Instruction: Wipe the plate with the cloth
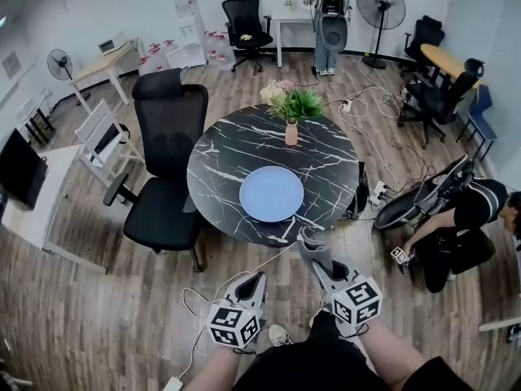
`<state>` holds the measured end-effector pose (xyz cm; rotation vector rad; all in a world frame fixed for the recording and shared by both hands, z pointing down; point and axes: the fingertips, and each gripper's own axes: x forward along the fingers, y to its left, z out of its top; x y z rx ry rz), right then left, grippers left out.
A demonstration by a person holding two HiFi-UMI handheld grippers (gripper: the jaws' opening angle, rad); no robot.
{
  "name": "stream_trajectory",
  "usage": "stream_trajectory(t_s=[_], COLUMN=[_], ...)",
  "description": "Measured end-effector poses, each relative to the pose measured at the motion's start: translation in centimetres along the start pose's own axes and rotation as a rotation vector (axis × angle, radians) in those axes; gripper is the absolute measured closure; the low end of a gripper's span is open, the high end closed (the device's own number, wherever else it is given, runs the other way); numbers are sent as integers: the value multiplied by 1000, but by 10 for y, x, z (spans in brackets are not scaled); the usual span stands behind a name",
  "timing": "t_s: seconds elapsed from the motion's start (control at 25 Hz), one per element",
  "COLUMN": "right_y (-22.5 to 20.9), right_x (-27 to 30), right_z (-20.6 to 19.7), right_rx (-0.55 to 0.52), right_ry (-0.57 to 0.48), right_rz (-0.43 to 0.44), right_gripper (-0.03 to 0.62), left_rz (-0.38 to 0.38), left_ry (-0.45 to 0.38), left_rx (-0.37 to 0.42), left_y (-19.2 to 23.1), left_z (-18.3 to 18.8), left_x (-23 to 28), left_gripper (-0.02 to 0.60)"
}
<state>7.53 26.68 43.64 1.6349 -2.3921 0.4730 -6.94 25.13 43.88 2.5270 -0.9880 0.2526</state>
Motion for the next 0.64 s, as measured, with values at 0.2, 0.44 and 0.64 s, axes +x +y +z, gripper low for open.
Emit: stream_trajectory(t_s=[0.2, 0.44, 0.64], right_y=[-2, -1, -3], right_x=[1, 3, 3], right_z=[-2, -4, -3], right_rx=[-1, -5, -4], right_ry=[7, 12, 5], right_rz=[2, 3, 1], right_gripper=[537, 537, 537], left_rz=[1, 2, 1], left_ry=[0, 4, 0], left_rx=[-8, -10, -7], left_y=[1, 3, 2], left_z=[-2, -4, -3], left_x=[3, 4, 4], left_gripper=[563, 563, 563])
